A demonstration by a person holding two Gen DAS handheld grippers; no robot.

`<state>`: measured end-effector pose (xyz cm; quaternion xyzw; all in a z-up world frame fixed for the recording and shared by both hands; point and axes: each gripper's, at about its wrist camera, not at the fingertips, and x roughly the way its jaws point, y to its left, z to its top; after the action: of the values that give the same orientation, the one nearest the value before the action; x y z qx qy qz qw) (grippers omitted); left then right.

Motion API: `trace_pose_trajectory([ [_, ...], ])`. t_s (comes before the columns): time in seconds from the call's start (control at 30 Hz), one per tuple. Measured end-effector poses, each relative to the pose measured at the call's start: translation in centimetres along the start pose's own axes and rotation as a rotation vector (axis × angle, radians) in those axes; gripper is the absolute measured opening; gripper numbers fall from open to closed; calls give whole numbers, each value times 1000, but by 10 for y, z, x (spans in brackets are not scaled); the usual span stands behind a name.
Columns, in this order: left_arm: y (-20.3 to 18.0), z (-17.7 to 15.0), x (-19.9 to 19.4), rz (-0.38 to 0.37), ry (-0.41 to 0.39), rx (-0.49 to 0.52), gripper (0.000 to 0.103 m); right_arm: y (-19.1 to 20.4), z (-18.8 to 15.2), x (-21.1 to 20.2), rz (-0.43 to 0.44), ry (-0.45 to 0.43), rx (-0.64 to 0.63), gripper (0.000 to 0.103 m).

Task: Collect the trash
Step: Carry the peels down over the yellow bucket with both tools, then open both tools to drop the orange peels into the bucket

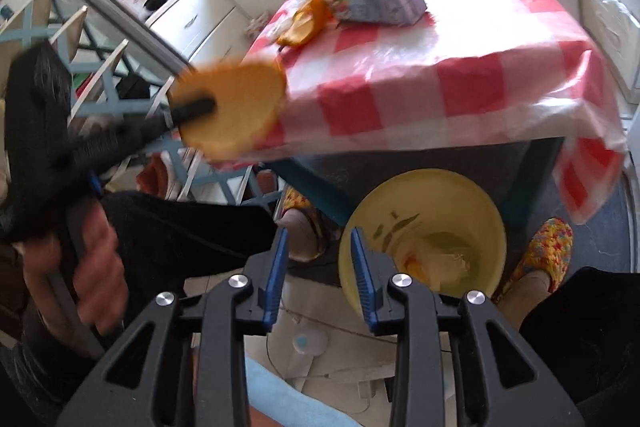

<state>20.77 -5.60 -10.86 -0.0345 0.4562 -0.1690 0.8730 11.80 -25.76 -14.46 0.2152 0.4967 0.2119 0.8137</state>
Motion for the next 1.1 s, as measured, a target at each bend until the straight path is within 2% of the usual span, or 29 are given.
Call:
trace_pose_trajectory([
  [0.13, -16, -18, 21, -11, 90, 58, 6, -10, 2, -21, -29, -100, 47, 37],
  [0.17, -19, -21, 23, -6, 97, 70, 10, -13, 3, -26, -33, -128, 59, 38],
  [0.3, -31, -23, 11, 21, 44, 117, 22, -19, 6, -36, -46, -187, 78, 39],
  [0.37, -36, -24, 2, 43, 0, 136, 29, -20, 7, -36, -51, -196, 81, 40],
  [0.5, -40, -23, -11, 81, -57, 161, 33, -16, 8, -35, -62, -203, 67, 40],
  [0.63, -41, -24, -17, 57, -68, 173, 33, -12, 8, -36, -72, -215, 50, 41],
  [0.8, -40, -26, -18, 63, -78, 173, 34, -12, 8, -35, -81, -218, 48, 43],
  [0.9, -38, -25, -20, 73, -91, 168, 37, -11, 8, -33, -84, -213, 43, 43],
  [1.1, -25, -21, -24, 123, -137, 108, 61, -8, 8, -30, -93, -206, 31, 44],
])
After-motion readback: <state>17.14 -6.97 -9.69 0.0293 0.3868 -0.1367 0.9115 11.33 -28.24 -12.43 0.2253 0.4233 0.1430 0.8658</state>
